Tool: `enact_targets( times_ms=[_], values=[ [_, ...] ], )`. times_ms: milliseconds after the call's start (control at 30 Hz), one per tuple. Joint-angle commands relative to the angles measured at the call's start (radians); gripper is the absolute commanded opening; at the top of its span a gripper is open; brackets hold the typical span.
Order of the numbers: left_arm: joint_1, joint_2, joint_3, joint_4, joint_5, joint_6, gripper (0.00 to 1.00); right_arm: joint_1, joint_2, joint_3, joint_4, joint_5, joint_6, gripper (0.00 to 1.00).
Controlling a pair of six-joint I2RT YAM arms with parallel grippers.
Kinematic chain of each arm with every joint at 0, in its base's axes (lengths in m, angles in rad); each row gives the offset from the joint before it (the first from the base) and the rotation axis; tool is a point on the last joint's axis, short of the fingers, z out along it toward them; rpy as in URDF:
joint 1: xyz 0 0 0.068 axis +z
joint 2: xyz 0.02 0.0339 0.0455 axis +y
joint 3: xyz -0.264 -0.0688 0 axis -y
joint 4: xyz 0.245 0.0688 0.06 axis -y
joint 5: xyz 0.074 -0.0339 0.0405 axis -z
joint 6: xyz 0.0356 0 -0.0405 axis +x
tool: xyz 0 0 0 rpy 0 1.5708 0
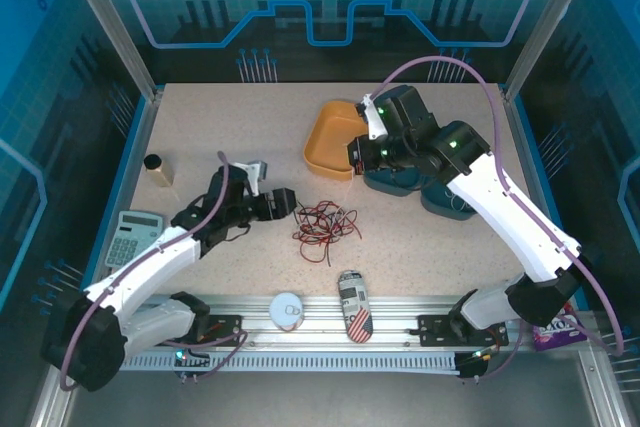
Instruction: Untangle the cables
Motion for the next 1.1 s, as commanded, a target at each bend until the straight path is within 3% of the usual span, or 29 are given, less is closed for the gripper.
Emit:
enact_targets(
  times_ms=[0,367,600,800,1067],
  values=[
    [-0.060,0.067,0.027,0.026,0.017,0.022,0.88,-0.016,-0.027,-0.003,0.020,0.039,0.020,0.00],
    [-0.115,0.292,0.189,0.046,-0.040,0.032,0.94,-0.077,-0.128,-0.102,-0.060,0.195,0.069,0.00],
    [-0.161,0.471,0.350,-0.041,-0.093,0.110,0.96,-0.138,-0.188,-0.229,-0.027,0.151,0.101,0.00],
    [-0.174,0.580,0.438,-0.148,-0.089,0.235,0.90,-0.167,-0.207,-0.255,-0.018,0.140,0.100,0.00],
    [-0.226,0.647,0.502,-0.139,0.022,0.210,0.91,-0.181,-0.207,-0.293,0.021,0.107,0.108,0.00]
  ],
)
